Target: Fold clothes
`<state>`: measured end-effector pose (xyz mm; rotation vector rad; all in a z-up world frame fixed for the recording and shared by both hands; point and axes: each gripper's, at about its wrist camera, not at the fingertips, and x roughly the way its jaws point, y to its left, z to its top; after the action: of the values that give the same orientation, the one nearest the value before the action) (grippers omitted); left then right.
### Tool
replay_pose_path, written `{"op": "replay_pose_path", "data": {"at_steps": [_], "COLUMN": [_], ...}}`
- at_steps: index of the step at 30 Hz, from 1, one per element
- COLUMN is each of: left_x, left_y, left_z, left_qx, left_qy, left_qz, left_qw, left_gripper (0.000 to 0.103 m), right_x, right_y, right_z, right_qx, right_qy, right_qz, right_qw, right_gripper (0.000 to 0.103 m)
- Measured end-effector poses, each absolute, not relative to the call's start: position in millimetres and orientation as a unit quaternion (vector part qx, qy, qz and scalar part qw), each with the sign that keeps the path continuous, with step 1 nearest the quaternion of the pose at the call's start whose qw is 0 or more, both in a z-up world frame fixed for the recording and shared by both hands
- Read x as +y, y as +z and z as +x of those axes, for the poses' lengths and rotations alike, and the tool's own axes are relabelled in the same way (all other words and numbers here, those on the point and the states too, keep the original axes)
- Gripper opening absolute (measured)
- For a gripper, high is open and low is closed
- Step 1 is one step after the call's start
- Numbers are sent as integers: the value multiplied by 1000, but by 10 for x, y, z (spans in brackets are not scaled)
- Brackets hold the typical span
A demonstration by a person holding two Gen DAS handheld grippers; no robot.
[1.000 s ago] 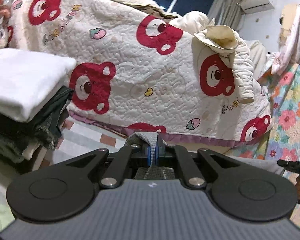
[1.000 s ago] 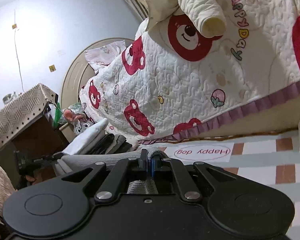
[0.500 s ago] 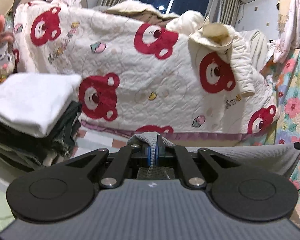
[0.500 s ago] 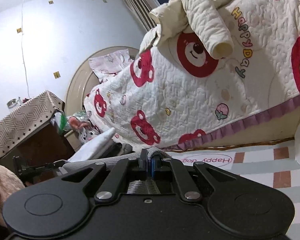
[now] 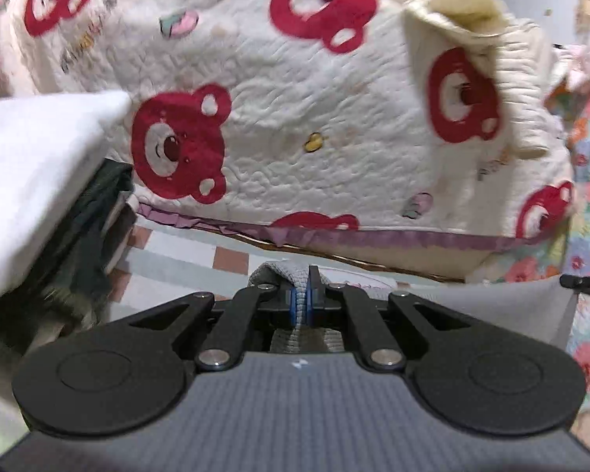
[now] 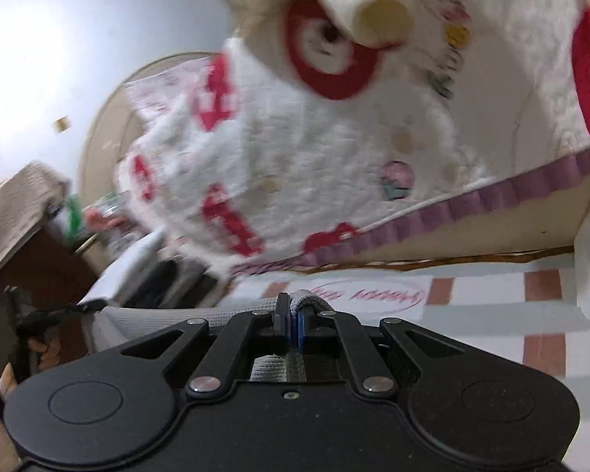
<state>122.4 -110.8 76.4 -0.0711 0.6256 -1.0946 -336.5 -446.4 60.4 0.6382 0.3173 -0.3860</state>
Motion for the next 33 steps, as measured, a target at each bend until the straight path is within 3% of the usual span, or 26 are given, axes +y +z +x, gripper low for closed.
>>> {"op": "replay_pose_path", "data": {"at_steps": [8, 12, 16, 22, 25, 33], "left_x": [-1669, -1563, -1432, -1222, -1200, -1179], "left_y": [1042, 870, 127, -1243, -1437, -1449], "left_z": [1584, 1493, 1345, 1217, 1111, 1164], "left_qx": [198, 193, 250, 410, 425, 440], "left_qy": [-509, -513, -497, -425, -423, -423], "left_qz": [-99, -112, -104, -131, -107, -109], "left_qw": [832, 829, 824, 796, 793, 784], "left_gripper": [4, 4, 4, 4, 4, 4], "right_x": [-5125, -4992, -4817, -4554, -4443, -4561], "right_y": [864, 942, 289, -1286, -1508, -1609], "right_z": [-2945, -3002, -3081, -3127, -3041, -3159], "right_qx": [60, 67, 139, 285, 353, 333], "right_qy": [-223, -216, -212, -209, -198, -200], "right_qz": [256, 162, 183, 271, 263, 346], "right_qw": [939, 961, 950, 895, 876, 854], "right_gripper": [6, 6, 5, 5, 5, 12]}}
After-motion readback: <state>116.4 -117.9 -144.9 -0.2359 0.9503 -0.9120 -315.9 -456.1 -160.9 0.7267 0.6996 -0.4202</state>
